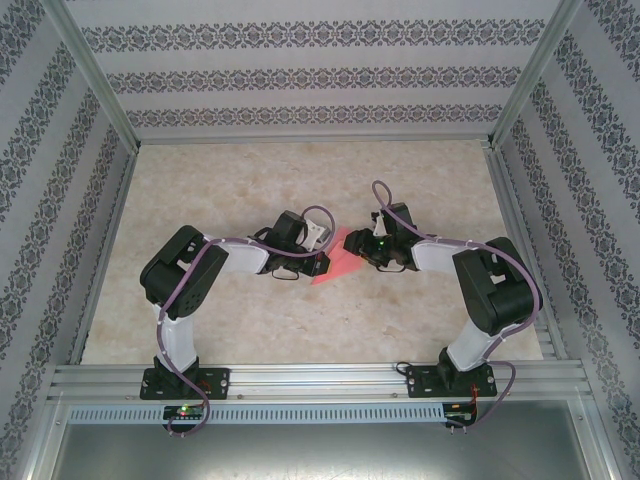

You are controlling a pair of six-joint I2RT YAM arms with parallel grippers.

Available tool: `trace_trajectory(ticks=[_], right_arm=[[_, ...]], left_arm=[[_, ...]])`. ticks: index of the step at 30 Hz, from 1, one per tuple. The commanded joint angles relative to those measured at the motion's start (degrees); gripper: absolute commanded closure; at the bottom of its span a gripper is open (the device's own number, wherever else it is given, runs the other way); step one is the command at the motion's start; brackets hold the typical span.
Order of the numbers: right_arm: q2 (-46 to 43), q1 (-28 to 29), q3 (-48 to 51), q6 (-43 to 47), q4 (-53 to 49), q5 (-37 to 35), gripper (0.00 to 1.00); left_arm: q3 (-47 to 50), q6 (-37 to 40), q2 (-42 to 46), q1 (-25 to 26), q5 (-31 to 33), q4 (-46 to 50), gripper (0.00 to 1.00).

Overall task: Fold a paper plane with a square sheet of paper (pick it up from the middle)
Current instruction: Fourth fold the wing at the center of the table.

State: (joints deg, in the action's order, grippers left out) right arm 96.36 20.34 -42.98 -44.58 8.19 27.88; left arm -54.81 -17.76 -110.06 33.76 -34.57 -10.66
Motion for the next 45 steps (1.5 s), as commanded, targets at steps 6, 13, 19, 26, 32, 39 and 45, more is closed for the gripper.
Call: trace_trajectory(ticks=[6, 13, 19, 26, 32, 39, 45], right_arm=[[1.0, 1.7, -1.2, -0.3, 0.8, 0.1, 0.5], [2.9, 1.9, -2.9, -0.3, -0.7, 0.1, 0.5], [4.4, 2.0, -3.7, -0.7, -1.8, -0.7, 0.51], [5.7, 2.0, -4.5, -1.1, -4.6, -2.7, 0.51], [6.3, 2.2, -5.5, -0.8, -7.6, -4.4, 0.5], [6.8, 2.2, -6.1, -0.7, -9.6, -5.4, 0.49], [7.2, 2.2, -6.5, -0.8, -10.9, -5.7, 0.48]], left_arm=[[-3.0, -4.0, -1.8, 0.0, -3.3, 3.7, 0.98], [-4.5, -5.2, -2.7, -0.9, -5.4, 6.1, 0.98], [-5.0, -6.1, -3.5, -1.3, -6.9, 6.3, 0.96], [-4.9, -7.2, -2.4, -1.8, -7.0, 6.1, 0.83], [-2.9, -8.1, 1.8, -3.3, -5.2, 6.6, 0.66], [1.0, -12.3, 6.6, -3.6, -3.0, 3.4, 0.6], [3.3, -16.9, 9.2, -2.6, -1.6, -1.2, 0.64]])
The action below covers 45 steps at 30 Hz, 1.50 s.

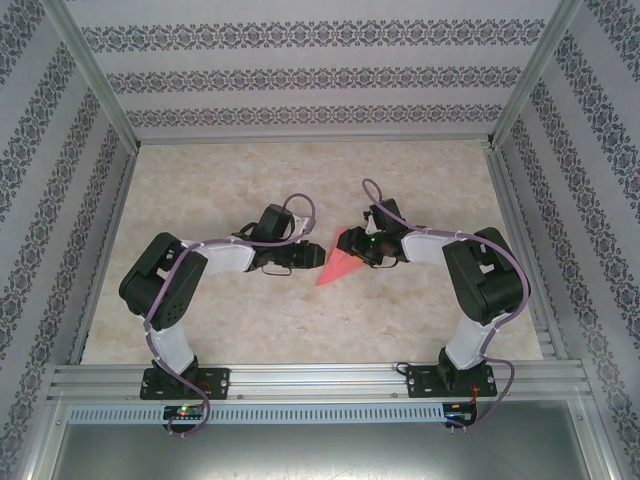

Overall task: Fold a paper plane with a square sheet of paper (pick it up from the middle)
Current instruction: Fourth fold the wing at the center of the table.

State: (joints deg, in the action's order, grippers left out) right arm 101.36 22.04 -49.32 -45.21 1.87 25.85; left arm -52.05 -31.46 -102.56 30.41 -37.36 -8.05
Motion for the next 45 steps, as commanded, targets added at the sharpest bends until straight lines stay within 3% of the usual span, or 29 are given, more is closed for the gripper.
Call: trace_trajectory(ticks=[1, 5, 14, 32, 45], right_arm=[[2.4, 0.6, -0.3, -0.1, -4.9, -3.7, 0.48], [2.9, 0.5, -0.6, 0.0, -5.7, -3.9, 0.48], [3.5, 0.7, -0.7, 0.5, -5.8, -3.2, 0.48], [3.1, 1.1, -1.3, 3.6, -7.8, -3.5, 0.46], [6.0, 2.4, -5.2, 4.4, -16.4, -9.6, 0.56]], left_arm=[[0.3, -3.4, 1.5, 1.2, 0.9, -4.1, 0.65], [-2.3, -3.9, -0.9, 2.3, -3.7, -4.9, 0.73], [-5.9, -3.8, -5.3, 2.8, -2.4, -1.7, 0.85], [-7.7, -4.6, -8.4, 2.9, 0.9, 3.0, 0.87], [-7.8, -4.4, -7.9, 2.8, 0.2, 2.9, 0.86]])
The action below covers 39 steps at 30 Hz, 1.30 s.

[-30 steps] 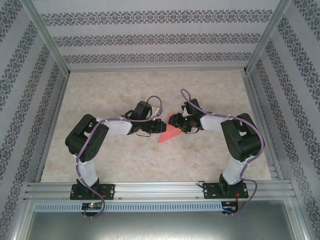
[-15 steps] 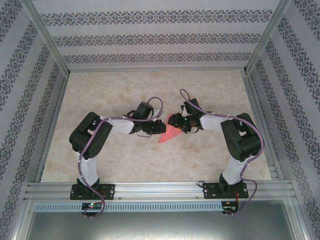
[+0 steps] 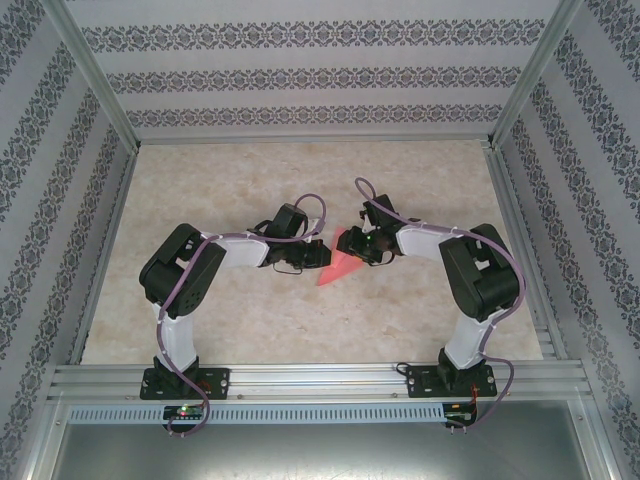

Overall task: Fold a paper plane with a square sheet of paper (pick it up from the middle)
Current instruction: Fourth fold the wing at the center of the table.

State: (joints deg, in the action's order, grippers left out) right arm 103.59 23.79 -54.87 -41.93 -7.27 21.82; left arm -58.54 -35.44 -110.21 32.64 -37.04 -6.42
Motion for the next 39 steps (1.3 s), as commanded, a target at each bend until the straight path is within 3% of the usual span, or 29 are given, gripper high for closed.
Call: trace_trajectory(ticks=[1, 11, 18, 22, 31, 39], right_arm=[[4.0, 0.8, 0.1, 1.2, -7.7, -5.8, 0.57], [5.5, 1.2, -0.7, 2.8, -8.6, -5.8, 0.54], [5.1, 1.2, 0.0, 2.9, -6.4, -4.3, 0.52], [5.1, 1.2, 0.2, 2.9, -6.3, -4.1, 0.51], [5.2, 1.2, 0.2, 2.7, -6.0, -3.9, 0.51], [5.3, 1.2, 0.5, 2.6, -6.0, -3.7, 0.51]], left_arm=[[-1.3, -0.3, 0.2, 0.6, -0.2, 1.3, 0.86], [2.4, -1.3, 6.2, -1.3, 1.2, 1.4, 0.74], [3.6, -3.5, 4.1, -1.4, -2.8, 4.0, 0.68], [4.4, -5.5, 2.3, -1.4, -6.5, 0.0, 0.67], [4.3, -7.1, 0.8, -1.4, -7.3, -3.5, 0.83], [4.3, -3.9, 0.4, -0.8, -8.4, -3.1, 0.96]])
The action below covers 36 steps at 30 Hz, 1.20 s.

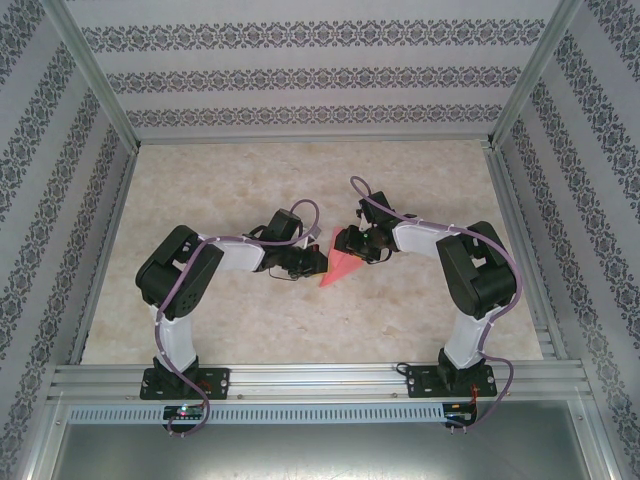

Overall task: Fold a paper plane with a square sheet of paper (pick it up from the middle)
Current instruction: Fourth fold the wing at the center of the table.

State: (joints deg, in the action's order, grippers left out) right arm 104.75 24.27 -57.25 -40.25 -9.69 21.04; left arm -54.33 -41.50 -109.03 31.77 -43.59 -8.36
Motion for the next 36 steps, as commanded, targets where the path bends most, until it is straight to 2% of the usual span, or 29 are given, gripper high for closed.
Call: trace_trajectory(ticks=[1, 6, 11, 15, 20, 27, 36], right_arm=[[4.1, 0.7, 2.9, 0.8, -3.5, -3.0, 0.51], [4.0, 0.6, 3.1, 0.4, -3.4, -3.0, 0.51], [4.1, 0.6, 2.8, 0.4, -4.5, -3.8, 0.53], [4.8, 0.7, 2.6, 1.0, -5.1, -3.9, 0.54], [5.3, 0.7, 2.4, 2.4, -5.6, -3.5, 0.54], [5.7, 0.8, 1.9, 4.6, -6.1, -2.4, 0.52], [7.3, 0.8, 0.9, 5.3, -7.3, -2.0, 0.49]], left_arm=[[-0.4, 2.9, -1.0, 0.3, -1.9, 0.2, 0.97], [-1.0, 4.7, -1.1, 0.4, -0.5, 3.1, 0.96], [-1.0, 6.2, 1.9, 0.4, 2.3, 5.3, 0.79], [0.5, 5.9, 5.8, -0.2, 5.1, 3.6, 0.72], [1.1, 5.3, 8.0, -0.7, 7.1, 0.9, 0.73], [-1.3, 2.1, 3.1, -0.6, 2.1, -3.2, 0.79], [-2.5, 1.7, 0.9, -0.1, 0.5, -3.4, 0.85]])
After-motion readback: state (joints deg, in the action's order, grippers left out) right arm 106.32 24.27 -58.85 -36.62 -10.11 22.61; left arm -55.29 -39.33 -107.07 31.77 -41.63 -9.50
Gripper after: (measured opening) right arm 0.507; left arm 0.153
